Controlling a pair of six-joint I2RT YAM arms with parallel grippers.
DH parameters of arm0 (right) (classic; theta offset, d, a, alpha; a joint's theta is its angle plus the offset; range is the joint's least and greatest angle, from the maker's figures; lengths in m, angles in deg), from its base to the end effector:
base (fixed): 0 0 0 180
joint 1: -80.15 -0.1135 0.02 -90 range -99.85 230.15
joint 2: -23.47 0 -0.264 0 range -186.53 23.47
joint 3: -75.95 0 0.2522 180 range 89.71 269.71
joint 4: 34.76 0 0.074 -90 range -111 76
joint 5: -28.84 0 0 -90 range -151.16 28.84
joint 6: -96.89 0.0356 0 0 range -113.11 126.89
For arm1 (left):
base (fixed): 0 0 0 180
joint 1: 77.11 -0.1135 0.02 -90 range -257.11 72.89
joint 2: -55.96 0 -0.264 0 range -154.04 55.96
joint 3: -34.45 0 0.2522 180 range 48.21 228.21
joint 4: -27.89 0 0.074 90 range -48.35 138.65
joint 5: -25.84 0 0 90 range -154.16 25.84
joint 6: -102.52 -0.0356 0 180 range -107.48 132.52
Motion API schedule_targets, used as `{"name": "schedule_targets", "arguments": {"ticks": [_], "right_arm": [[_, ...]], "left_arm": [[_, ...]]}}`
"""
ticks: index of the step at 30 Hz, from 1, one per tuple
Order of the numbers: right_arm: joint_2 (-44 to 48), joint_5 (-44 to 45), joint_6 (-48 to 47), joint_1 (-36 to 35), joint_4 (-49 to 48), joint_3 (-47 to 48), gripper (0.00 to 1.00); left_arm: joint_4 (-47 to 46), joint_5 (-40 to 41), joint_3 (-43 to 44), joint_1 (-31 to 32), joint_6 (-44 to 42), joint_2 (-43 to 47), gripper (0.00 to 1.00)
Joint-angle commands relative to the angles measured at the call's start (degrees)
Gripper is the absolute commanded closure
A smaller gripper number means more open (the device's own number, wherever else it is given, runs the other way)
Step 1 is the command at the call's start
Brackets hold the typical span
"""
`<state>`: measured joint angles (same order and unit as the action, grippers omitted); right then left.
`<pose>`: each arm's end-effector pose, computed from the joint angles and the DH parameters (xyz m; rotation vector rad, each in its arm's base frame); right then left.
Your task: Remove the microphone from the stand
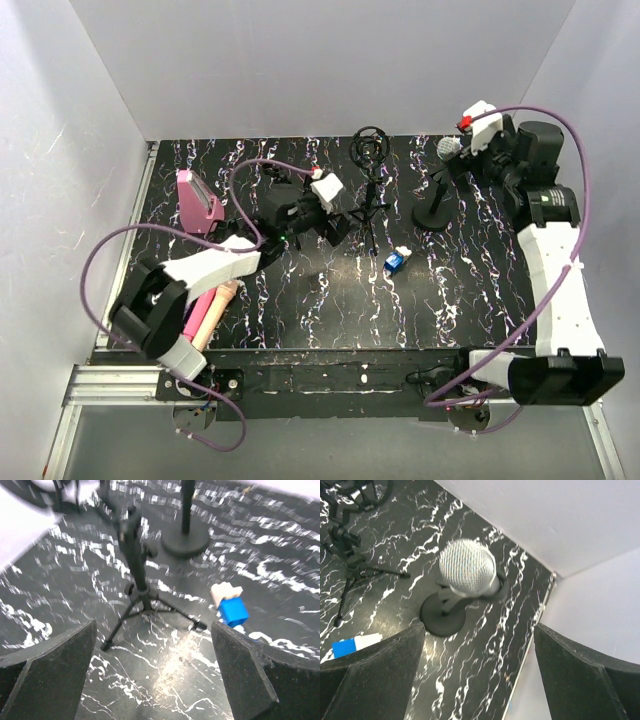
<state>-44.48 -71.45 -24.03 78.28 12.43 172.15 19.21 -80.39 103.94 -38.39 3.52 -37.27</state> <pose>0.2458 0.0144 0.4422 -0.6520 1.7842 -0.1743 0.2826 -0.2393 0.2474 0.9369 1.6164 -0.6210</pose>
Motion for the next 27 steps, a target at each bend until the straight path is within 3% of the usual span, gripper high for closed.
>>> {"name": "schedule_targets", "arguments": {"ticks": [1,6,12,16,19,21,23,27], "right_arm": [[-4.47,-8.52,-7.39,0.20,-11.01,3.96,0.05],[-10.09,-9.40,-10.92,0.20,-14.09,5.98,0.05],[-13.88,-11.78,-11.71,0.20,-13.13,6.87,0.13],[-13.89,-10.38,-12.85,0.20,-14.62,4.41,0.22],[-13.27,-9.23,-14.08,0.20,-15.41,2.21,0.39],[-12.74,-8.79,-14.70,0.20,-15.15,1.24,0.44],[-11.87,-8.70,-14.61,0.20,-14.89,0.36,0.44],[-10.55,-8.35,-14.17,0.11,-14.36,-1.66,0.35]], "left_arm": [[14.24,-5.30,3.33,-0.05,-1.73,9.46,0.02],[23.74,-5.57,7.55,0.04,-4.27,13.95,0.02],[30.95,-3.99,12.30,0.04,-5.33,15.62,0.02],[32.98,-3.37,13.53,0.04,-6.03,16.33,0.02],[35.00,-4.33,14.50,-0.05,-6.65,16.41,0.02],[35.18,-4.60,14.76,0.04,-6.83,16.33,0.02],[35.18,-4.78,14.94,-0.05,-6.74,16.06,0.02],[34.48,-5.04,14.85,-0.05,-6.39,16.15,0.02]]}}
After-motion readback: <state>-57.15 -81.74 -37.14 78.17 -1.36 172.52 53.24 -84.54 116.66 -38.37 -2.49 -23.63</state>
